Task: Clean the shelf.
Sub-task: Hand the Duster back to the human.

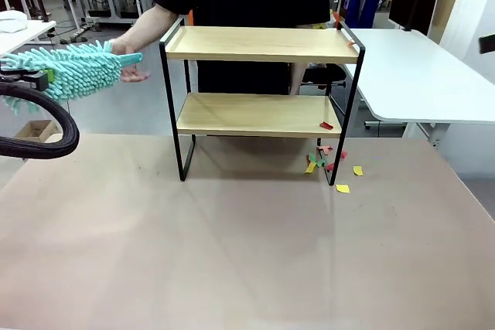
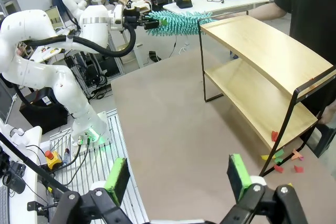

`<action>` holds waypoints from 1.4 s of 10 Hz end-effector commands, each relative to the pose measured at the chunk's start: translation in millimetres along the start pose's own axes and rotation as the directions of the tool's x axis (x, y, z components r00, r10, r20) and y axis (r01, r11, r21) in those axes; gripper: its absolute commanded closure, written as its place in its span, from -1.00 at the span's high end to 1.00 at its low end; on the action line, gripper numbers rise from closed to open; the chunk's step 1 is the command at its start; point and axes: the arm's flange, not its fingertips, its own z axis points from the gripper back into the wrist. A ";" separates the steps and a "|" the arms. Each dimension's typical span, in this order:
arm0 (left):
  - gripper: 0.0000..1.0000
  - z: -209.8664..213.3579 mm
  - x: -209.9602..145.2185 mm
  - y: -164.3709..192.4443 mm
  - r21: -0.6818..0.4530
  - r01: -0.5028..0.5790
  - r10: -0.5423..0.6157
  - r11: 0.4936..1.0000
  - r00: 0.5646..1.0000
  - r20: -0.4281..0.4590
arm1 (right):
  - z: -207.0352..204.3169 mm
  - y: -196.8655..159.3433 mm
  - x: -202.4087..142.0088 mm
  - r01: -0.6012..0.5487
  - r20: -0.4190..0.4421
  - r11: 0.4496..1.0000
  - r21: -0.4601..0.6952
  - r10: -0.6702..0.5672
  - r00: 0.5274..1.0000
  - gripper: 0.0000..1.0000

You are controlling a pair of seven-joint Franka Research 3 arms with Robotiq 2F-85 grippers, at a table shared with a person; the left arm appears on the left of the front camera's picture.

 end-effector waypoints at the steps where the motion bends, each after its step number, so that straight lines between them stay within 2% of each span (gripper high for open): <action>1: -0.66 1.2 2.4 2.1 0.000 0.005 -0.005 1.000 1.000 0.000 | -1.1 -2.1 2.8 -0.025 0.024 1.000 0.007 0.025 0.999 1.00; 8: -0.66 1.2 2.4 2.1 0.000 0.005 -0.005 1.000 1.000 0.000 | -1.1 -2.1 2.8 -0.025 0.024 1.000 0.007 0.025 0.999 1.00; 9: 0.20 0.0 0.0 0.0 0.000 0.000 0.000 1.000 1.000 0.000 | -1.1 -2.1 2.8 -0.025 0.024 1.000 0.007 0.025 0.999 1.00; 10: 0.50 -2.4 4.3 0.8 -0.021 -0.013 0.012 1.000 1.000 -0.026 | -1.1 -2.1 2.8 -0.025 0.024 1.000 0.007 0.025 0.999 1.00; 11: 1.00 -1.9 4.0 0.0 -0.013 -0.004 0.003 1.000 1.000 -0.010 | -1.1 -2.1 2.8 -0.025 0.024 1.000 0.007 0.025 0.999 1.00; 12: 1.00 -0.4 5.8 1.6 -0.025 -0.038 0.038 0.999 0.999 -0.004 | -1.1 -2.1 2.8 -0.025 0.024 1.000 0.007 0.025 0.999 1.00; 13: 1.00 0.8 13.9 6.7 -0.042 -0.125 0.125 0.991 0.992 -0.017 | -1.1 -2.1 2.8 -0.025 0.024 1.000 0.007 0.025 0.999 1.00; 14: 0.97 7.2 26.0 13.5 -0.037 -0.144 0.145 0.989 0.989 0.003 | -1.1 -2.1 2.8 -0.025 0.024 1.000 0.007 0.025 0.999 1.00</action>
